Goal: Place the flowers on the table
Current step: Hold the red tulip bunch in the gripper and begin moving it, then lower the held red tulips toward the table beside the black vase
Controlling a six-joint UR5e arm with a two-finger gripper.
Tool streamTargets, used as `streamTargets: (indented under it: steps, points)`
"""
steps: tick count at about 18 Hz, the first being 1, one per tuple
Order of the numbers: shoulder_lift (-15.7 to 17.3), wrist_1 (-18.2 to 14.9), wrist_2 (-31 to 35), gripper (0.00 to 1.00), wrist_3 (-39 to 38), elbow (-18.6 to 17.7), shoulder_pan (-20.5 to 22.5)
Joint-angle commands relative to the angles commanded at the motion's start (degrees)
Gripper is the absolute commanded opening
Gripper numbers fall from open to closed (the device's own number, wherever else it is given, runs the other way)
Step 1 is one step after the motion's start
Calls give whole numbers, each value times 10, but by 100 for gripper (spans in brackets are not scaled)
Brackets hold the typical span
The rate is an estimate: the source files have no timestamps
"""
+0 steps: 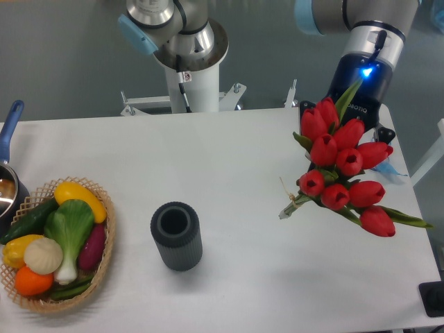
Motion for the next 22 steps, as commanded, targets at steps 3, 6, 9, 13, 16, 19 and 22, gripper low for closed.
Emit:
streamTargets:
  steps: [3, 6, 9, 13, 16, 19, 22]
  points:
    - [1, 0, 26, 45, 8, -1, -2]
    - [2, 0, 48, 45, 8, 0, -3]
    - [5, 0, 63, 45, 18, -1, -4]
    - [4, 0, 107, 45, 24, 1, -9]
    - [1, -1, 163, 45, 43, 4, -28]
    - [-2, -1, 249, 45, 51, -1, -62]
    - [-9, -3, 317, 45, 70, -1, -88]
